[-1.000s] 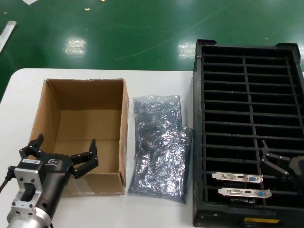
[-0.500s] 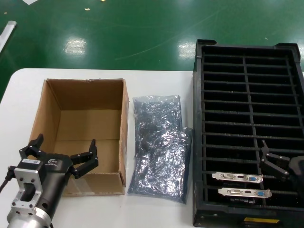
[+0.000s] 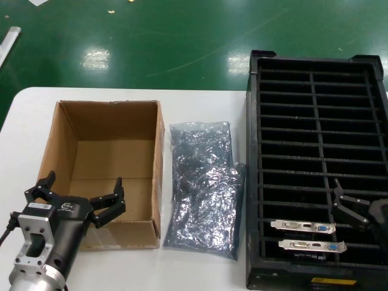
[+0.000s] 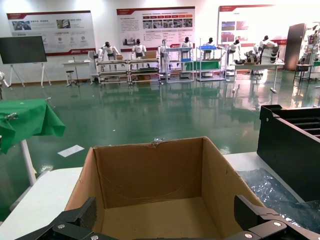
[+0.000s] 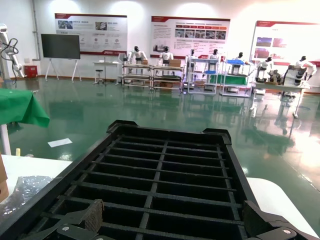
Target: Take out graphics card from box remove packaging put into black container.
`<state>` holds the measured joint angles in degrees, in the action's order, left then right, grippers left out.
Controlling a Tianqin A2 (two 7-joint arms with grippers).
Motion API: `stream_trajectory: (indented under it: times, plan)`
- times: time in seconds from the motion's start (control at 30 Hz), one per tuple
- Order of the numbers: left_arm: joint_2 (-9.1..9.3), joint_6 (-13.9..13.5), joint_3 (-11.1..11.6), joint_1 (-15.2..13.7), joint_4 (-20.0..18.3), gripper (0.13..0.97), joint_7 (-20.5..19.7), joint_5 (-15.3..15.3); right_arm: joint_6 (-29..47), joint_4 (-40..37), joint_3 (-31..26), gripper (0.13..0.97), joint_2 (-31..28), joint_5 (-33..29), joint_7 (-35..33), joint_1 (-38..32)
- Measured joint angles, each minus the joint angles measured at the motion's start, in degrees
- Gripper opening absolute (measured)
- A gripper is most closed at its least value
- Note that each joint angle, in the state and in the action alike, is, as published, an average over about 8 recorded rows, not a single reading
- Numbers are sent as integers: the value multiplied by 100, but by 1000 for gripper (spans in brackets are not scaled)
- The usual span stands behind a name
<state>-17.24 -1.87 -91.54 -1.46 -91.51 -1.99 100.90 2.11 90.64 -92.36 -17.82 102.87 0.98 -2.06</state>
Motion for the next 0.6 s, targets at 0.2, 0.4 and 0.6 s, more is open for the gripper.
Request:
stream_trajectory:
  times: [0.2, 0.4, 0.6]
  plan:
    - [0, 0, 0, 0, 0, 966, 0, 0, 0, 0, 0, 966, 0, 0, 0, 0]
    - [0, 0, 0, 0, 0, 966, 0, 0, 0, 0, 0, 966, 0, 0, 0, 0]
    - [0, 0, 0, 0, 0, 966, 0, 0, 0, 0, 0, 966, 0, 0, 0, 0]
